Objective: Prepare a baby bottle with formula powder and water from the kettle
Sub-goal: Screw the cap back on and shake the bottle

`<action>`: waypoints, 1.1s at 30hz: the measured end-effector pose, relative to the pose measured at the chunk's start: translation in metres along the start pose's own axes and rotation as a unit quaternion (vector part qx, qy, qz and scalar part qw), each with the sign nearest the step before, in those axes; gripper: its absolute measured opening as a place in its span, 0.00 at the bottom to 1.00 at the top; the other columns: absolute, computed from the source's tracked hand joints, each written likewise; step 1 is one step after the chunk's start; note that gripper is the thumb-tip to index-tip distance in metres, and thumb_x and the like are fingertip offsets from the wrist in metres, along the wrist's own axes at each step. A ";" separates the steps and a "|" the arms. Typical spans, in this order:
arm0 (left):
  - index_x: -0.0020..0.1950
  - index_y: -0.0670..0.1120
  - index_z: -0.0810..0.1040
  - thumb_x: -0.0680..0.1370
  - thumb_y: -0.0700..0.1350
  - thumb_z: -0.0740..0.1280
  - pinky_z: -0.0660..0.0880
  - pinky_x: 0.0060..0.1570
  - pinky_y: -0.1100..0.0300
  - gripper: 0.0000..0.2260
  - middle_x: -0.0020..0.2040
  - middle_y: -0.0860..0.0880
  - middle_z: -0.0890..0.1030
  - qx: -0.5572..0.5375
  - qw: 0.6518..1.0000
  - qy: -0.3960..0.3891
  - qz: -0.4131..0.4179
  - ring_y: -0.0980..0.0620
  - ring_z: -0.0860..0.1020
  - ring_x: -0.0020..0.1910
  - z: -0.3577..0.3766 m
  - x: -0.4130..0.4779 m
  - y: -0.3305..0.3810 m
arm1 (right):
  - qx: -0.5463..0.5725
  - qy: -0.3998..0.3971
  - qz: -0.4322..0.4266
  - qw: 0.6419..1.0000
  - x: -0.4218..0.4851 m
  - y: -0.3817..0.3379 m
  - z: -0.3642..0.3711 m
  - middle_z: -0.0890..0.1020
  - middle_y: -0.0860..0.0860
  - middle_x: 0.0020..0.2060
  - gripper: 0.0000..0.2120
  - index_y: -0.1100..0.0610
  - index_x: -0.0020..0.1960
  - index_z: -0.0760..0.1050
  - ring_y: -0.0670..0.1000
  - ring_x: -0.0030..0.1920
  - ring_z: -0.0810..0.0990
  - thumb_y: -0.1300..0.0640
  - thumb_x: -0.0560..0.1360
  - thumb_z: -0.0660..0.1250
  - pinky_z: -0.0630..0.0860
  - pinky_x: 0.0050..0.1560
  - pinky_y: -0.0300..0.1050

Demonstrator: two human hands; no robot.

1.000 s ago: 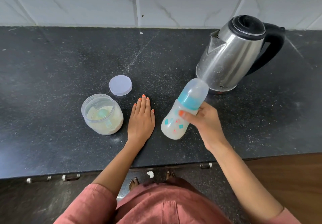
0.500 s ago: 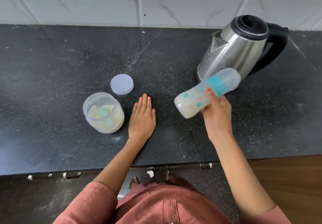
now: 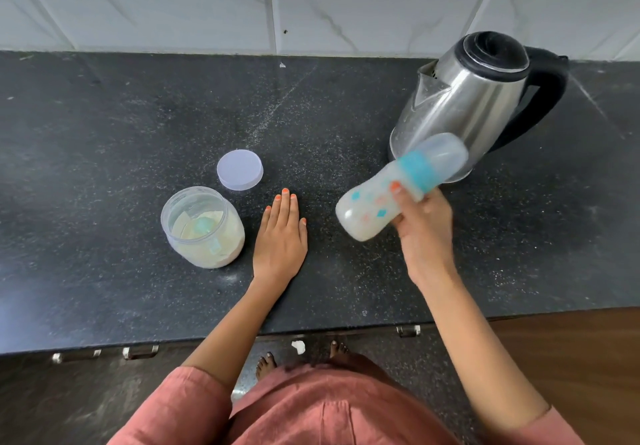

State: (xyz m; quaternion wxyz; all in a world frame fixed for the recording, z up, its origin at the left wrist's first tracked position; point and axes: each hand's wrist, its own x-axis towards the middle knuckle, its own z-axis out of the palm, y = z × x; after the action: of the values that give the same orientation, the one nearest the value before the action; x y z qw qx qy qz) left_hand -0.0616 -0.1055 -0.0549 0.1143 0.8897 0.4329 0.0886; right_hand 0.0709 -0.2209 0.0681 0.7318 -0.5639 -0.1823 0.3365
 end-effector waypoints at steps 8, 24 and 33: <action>0.74 0.38 0.55 0.82 0.46 0.47 0.46 0.72 0.54 0.22 0.75 0.41 0.55 -0.011 1.000 0.008 -0.001 0.45 0.53 0.75 0.000 -0.001 0.000 | 0.031 -0.005 0.007 0.999 -0.002 -0.005 0.001 0.83 0.45 0.40 0.12 0.53 0.48 0.76 0.42 0.44 0.82 0.59 0.65 0.72 0.79 0.45 0.39; 0.72 0.37 0.59 0.80 0.48 0.44 0.52 0.71 0.52 0.24 0.74 0.40 0.59 -0.003 1.000 0.001 -0.007 0.43 0.59 0.73 -0.001 0.000 0.001 | -0.135 -0.119 -0.014 0.984 -0.011 0.000 0.002 0.84 0.40 0.35 0.14 0.53 0.46 0.76 0.40 0.40 0.81 0.66 0.65 0.73 0.78 0.44 0.38; 0.72 0.37 0.59 0.78 0.51 0.39 0.50 0.71 0.53 0.28 0.74 0.40 0.60 -0.003 1.000 0.004 -0.004 0.43 0.59 0.73 0.001 0.000 0.000 | -0.026 -0.058 -0.042 0.997 -0.002 -0.007 0.000 0.84 0.41 0.38 0.17 0.52 0.48 0.75 0.41 0.43 0.81 0.63 0.62 0.75 0.79 0.48 0.39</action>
State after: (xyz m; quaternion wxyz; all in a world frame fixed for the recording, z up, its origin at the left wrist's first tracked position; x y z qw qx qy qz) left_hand -0.0611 -0.1054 -0.0555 0.1161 0.8873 0.4366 0.0929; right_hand 0.0714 -0.2227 0.0747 0.7185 -0.5539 -0.2566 0.3333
